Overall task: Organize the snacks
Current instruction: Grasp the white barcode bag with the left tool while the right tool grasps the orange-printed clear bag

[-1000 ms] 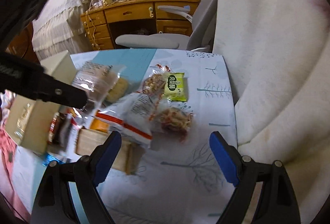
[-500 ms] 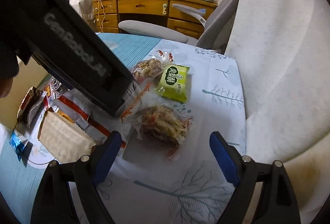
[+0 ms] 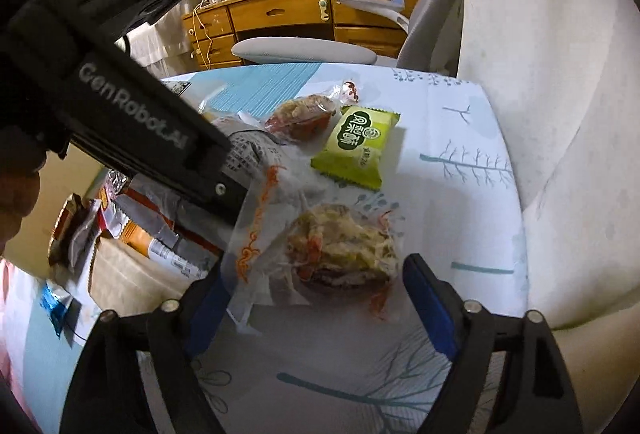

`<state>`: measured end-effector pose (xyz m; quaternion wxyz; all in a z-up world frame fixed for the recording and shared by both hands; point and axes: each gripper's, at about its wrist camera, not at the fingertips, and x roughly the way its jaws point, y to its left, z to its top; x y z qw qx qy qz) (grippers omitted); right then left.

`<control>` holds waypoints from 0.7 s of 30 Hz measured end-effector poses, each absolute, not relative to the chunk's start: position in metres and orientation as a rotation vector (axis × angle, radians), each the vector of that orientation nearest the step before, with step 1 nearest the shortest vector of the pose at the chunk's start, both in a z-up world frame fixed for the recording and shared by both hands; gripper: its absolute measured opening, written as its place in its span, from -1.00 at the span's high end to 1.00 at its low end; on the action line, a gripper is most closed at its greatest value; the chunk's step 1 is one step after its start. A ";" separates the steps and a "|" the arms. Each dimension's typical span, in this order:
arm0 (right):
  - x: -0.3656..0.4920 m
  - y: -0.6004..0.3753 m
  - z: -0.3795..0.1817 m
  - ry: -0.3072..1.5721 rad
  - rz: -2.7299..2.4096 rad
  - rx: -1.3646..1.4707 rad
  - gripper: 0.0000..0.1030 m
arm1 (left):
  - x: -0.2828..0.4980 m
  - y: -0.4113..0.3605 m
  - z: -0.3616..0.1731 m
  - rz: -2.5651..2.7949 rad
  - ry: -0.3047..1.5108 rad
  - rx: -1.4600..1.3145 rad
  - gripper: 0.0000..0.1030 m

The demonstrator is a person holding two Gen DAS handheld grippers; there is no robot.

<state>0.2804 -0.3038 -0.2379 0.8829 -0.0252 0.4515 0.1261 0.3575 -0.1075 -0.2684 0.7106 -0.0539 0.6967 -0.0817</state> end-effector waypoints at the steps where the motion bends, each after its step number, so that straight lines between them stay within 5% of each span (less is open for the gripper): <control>1: 0.280 -0.303 -0.237 0.939 0.265 -0.047 -0.42 | 0.357 -0.105 -0.268 -0.182 1.540 -0.123 0.07; 5: 0.281 -0.300 -0.237 0.951 0.275 -0.051 -0.14 | 0.356 -0.094 -0.262 -0.167 1.526 -0.137 0.08; 21: 0.269 -0.292 -0.211 0.996 0.254 -0.001 0.12 | 0.317 -0.057 -0.202 -0.175 1.461 -0.198 0.08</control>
